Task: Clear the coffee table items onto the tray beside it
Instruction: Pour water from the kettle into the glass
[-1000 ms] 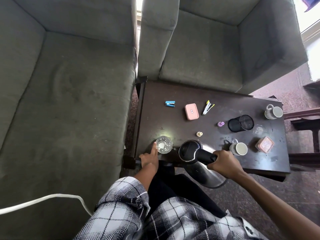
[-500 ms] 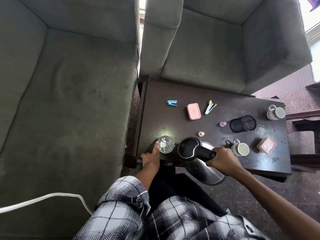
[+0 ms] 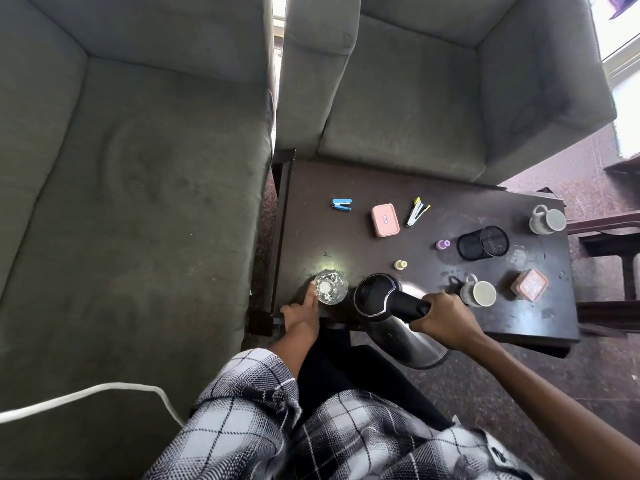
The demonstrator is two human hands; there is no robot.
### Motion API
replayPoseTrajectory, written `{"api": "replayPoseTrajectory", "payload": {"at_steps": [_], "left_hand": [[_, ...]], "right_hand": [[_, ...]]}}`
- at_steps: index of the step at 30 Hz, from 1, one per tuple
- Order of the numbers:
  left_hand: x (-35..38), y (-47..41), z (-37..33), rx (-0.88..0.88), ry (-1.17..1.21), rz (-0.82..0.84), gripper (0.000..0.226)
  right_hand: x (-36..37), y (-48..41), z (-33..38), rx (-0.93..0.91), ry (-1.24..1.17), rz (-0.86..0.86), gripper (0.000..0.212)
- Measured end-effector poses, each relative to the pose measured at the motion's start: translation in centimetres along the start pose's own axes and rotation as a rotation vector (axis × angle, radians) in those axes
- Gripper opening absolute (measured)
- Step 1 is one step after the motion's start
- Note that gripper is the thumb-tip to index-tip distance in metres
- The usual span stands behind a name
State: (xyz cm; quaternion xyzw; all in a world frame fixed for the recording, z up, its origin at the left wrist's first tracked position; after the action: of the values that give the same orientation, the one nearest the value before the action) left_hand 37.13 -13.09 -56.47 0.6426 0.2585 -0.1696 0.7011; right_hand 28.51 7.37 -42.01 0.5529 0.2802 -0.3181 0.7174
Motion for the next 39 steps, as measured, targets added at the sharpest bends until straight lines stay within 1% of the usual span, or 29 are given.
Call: {"api": "replayPoseTrajectory", "payload": {"at_steps": [6,11,16,19,22,24,26,28,30,32,34,36,39], "left_hand": [[-0.1,0.1,0.0,0.001,-0.016,0.005,0.075],[0.0,0.2,-0.3,0.002,-0.019,-0.006,0.076],[0.2,0.2,-0.7,0.004,-0.017,-0.025,0.076],[0.2,0.0,-0.8,0.010,0.054,-0.006,0.078],[-0.5,0.2,-0.8,-0.012,0.307,0.074,0.076],[-1.2,0.1,-0.9,0.000,0.490,0.096,0.066],[-2.4,0.3,-1.2,0.019,0.671,0.031,0.051],[-3.6,0.8,-2.0,0.019,0.942,-0.048,0.036],[-4.8,1.1,-3.2,0.008,1.244,-0.056,0.030],[-5.3,0.5,-4.7,-0.007,1.486,-0.044,0.024],[-6.0,-0.1,-6.7,-0.010,1.604,-0.008,0.022],[-9.5,3.3,-8.3,0.039,1.657,-0.001,0.025],[-12.5,5.6,-11.4,0.179,1.673,0.057,0.030]], "right_hand": [[0.3,0.4,-0.4,-0.003,-0.012,-0.019,0.023],[0.5,0.6,-1.0,0.022,-0.071,-0.041,0.020],[0.8,0.8,-1.7,-0.003,-0.125,-0.050,0.019],[1.1,0.9,-2.2,-0.014,-0.175,-0.061,0.019],[1.3,0.9,-2.5,0.008,-0.230,-0.058,0.020],[1.4,1.0,-2.8,0.023,-0.262,-0.072,0.021],[1.4,1.1,-3.2,0.024,-0.290,-0.094,0.022],[1.2,1.5,-3.8,0.025,-0.349,-0.108,0.023],[0.8,2.2,-4.4,0.047,-0.421,-0.127,0.022],[0.1,3.2,-4.9,0.085,-0.513,-0.150,0.022],[-0.9,4.6,-5.4,0.118,-0.623,-0.184,0.022],[-2.0,6.0,-6.4,0.155,-0.714,-0.221,0.024],[-2.9,8.3,-8.6,0.217,-0.811,-0.305,0.040]]}}
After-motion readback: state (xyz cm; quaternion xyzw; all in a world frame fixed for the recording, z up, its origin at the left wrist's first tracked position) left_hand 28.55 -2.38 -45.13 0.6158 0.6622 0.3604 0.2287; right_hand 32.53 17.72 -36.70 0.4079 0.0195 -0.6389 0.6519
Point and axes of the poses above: each hand's wrist, its own y-axis away from the middle knuckle, its own x-axis out of the palm, z = x × y, the point moved 1 cm from there along -y, towards the middle knuckle, and after that the axes turned 4 degrees about -x, right-handed, at the moved point
